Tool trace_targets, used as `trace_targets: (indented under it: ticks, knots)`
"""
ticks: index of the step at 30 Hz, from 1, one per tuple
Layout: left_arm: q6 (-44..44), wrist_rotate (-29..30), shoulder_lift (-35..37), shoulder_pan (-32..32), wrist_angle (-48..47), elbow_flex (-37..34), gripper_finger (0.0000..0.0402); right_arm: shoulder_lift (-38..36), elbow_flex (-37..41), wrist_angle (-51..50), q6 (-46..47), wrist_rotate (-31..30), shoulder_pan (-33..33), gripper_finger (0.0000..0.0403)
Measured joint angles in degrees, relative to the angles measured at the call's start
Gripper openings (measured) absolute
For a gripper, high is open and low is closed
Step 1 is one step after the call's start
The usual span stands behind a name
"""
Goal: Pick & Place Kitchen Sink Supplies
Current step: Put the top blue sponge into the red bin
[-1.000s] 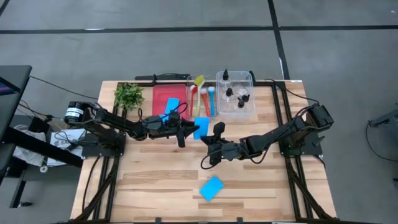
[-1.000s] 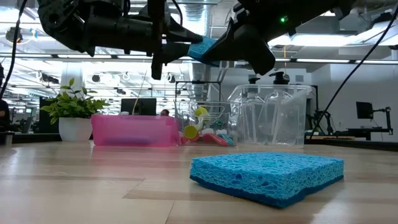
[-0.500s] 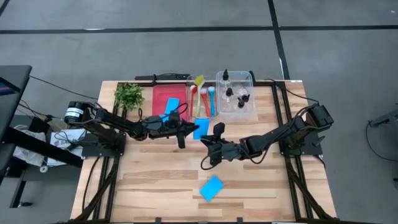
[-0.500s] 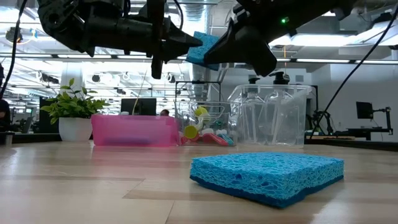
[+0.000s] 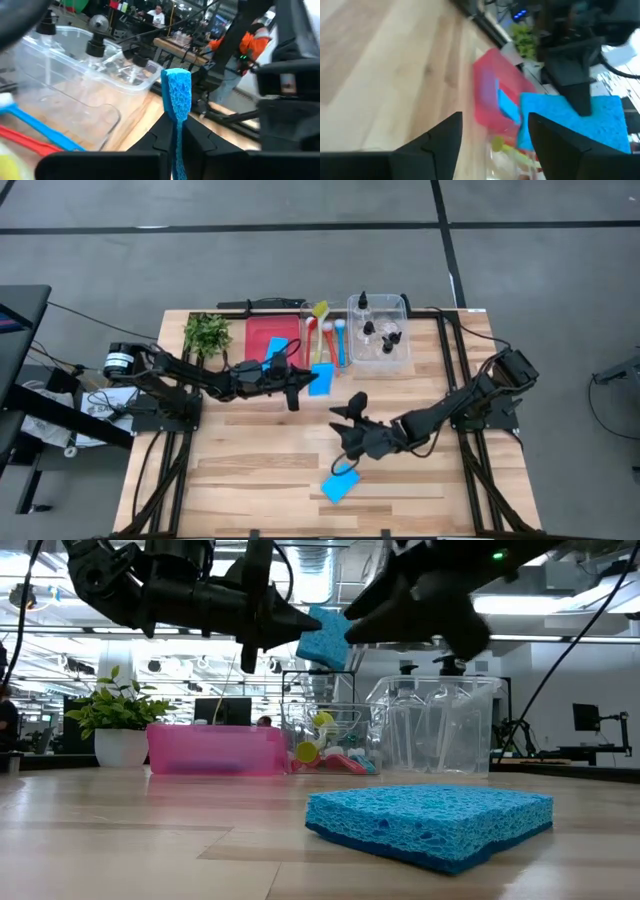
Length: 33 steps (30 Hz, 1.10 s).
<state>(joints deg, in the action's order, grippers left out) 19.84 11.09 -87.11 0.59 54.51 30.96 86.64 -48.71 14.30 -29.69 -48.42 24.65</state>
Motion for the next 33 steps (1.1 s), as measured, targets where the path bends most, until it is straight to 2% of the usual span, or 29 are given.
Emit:
trace_targets:
  ticks: [3,7,10,13,16,18,26,33]
  knots:
    - [-1.6,0.2,1.5,1.1,-3.3,0.0,0.0017,-0.3,0.0,-3.7,2.1,-0.3,1.9,0.0222]
    - [-4.6,5.1,7.3,2.2,-13.4,0.0,0.002,-2.4,0.0,-11.9,10.7,0.0,3.2,0.0219]
    - [-8.4,12.4,13.1,1.8,-21.1,0.0,0.0024,-5.2,0.7,-18.2,17.6,0.4,3.1,0.0213]
    - [-12.4,23.1,18.6,1.2,-28.8,0.0,0.0021,-8.0,1.9,-22.8,23.1,0.4,3.0,0.0208]
    - [-13.5,33.7,22.6,1.1,-36.0,0.0,0.0017,-10.6,4.1,-22.8,25.8,0.3,3.0,0.0203]
    - [-13.4,37.2,24.2,1.3,-39.6,0.0,0.0018,-12.3,5.8,-21.9,26.9,0.4,3.0,0.02]
    - [-13.7,37.9,21.2,4.8,-44.8,0.0,0.0029,-16.2,14.1,-14.8,27.8,0.4,2.0,0.0193]
    - [-16.2,39.9,16.3,8.1,-44.6,0.0,0.0031,-16.5,15.3,-11.5,28.3,0.5,2.1,0.0193]
